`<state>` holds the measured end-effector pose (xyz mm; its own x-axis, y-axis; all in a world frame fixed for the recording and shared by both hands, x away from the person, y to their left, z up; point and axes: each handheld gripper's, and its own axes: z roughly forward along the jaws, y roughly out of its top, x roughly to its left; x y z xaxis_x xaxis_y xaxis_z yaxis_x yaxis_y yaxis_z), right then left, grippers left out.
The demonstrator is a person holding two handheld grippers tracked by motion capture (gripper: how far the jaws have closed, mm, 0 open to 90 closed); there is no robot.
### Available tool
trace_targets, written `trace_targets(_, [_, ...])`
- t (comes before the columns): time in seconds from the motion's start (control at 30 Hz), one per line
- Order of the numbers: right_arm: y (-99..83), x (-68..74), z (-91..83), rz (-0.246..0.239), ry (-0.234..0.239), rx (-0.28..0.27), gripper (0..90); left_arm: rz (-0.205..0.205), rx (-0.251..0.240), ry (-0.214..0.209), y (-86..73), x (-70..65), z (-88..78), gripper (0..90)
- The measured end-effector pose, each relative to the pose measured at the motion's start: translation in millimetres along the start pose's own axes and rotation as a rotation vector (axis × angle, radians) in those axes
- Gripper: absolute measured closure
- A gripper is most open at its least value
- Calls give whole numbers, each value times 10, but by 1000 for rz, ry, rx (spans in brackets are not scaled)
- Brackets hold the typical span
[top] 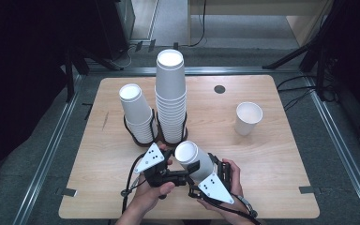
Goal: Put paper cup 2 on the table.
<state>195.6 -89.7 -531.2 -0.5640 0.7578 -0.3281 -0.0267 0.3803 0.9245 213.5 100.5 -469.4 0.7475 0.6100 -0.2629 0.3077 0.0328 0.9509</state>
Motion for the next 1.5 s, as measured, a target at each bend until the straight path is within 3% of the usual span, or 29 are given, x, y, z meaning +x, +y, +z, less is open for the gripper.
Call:
trace_targets(0.07, [-3, 4, -2, -14, -9, -4, 94, 6, 3, 8, 7, -20, 5, 202])
trace_targets(0.13, [-6, -5, -2, -36, -22, -2, 101, -15, 5, 9, 19, -16, 5, 194])
trace_targets(0.2, [-9, -35, 0, -61, -37, 16, 105, -18, 19, 7, 30, -7, 2, 124])
trace_targets(0.3, [-24, -81, -4, -144, -44, 35, 106, -18, 47, -18, 50, -2, -3, 106])
trace_targets(0.4, [-37, -103, -14, -209, -64, 43, 106, -13, 69, -13, 66, 5, 1, 93])
trace_targets(0.5, [-33, -116, -20, -266, -89, 37, 106, 37, 133, 15, 80, -4, 15, 91])
trace_targets(0.87, [-34, -96, -72, -517, -125, 4, 105, 34, 236, -48, 144, -7, 2, 92])
trace_targets(1.03, [-50, -48, -77, -564, -124, -17, 104, 28, 267, -70, 124, 23, 17, 96])
trace_targets(1.13, [-64, -45, -75, -579, -129, -24, 102, 34, 259, -70, 126, 40, -5, 169])
trace_targets(1.3, [-78, -73, -83, -625, -126, -44, 84, 37, 253, -90, 101, 63, -13, 190])
trace_targets(1.5, [-89, -97, -80, -618, -114, -39, 35, 16, 256, -105, 98, 65, -1, 217])
